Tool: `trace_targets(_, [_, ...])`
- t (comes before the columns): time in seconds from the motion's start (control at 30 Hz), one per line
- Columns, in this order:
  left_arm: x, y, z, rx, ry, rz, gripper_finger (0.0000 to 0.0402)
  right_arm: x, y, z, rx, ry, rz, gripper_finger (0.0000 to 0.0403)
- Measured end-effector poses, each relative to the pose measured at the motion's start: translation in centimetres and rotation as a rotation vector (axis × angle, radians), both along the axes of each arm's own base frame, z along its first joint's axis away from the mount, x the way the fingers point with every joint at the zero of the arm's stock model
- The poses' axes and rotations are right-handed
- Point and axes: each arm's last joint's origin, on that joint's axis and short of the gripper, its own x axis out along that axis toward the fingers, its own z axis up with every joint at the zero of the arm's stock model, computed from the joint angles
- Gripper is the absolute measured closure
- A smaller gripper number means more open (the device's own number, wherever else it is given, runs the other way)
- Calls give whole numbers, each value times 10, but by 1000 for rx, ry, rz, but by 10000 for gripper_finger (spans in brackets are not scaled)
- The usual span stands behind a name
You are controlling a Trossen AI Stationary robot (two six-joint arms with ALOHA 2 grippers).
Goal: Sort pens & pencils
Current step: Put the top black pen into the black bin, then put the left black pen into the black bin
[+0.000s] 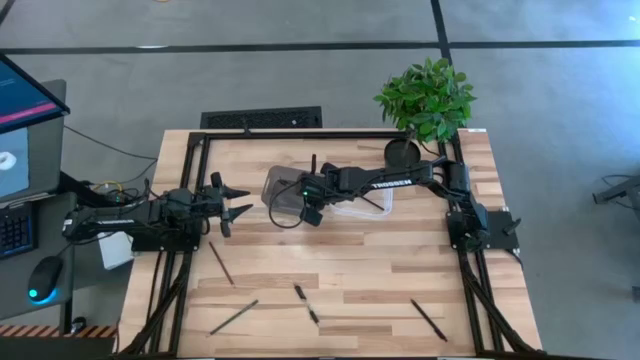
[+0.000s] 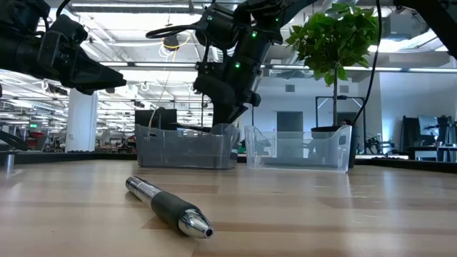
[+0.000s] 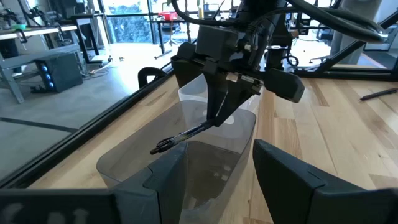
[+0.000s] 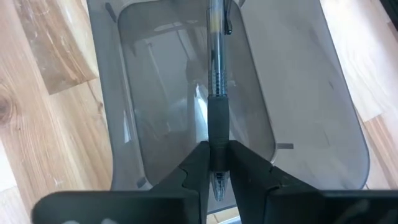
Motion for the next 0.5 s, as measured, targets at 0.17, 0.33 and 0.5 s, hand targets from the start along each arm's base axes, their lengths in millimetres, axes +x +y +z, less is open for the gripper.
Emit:
trace_targets(0.17, [0,0,0,-1,0,0,228,0,0,0,1,0,0,286])
trace_targets(0.33, [0,0,0,-1,0,0,228,0,0,0,1,0,0,267])
trace_targets(0.5, [0,0,0,-1,0,0,228,0,0,0,1,0,1,260])
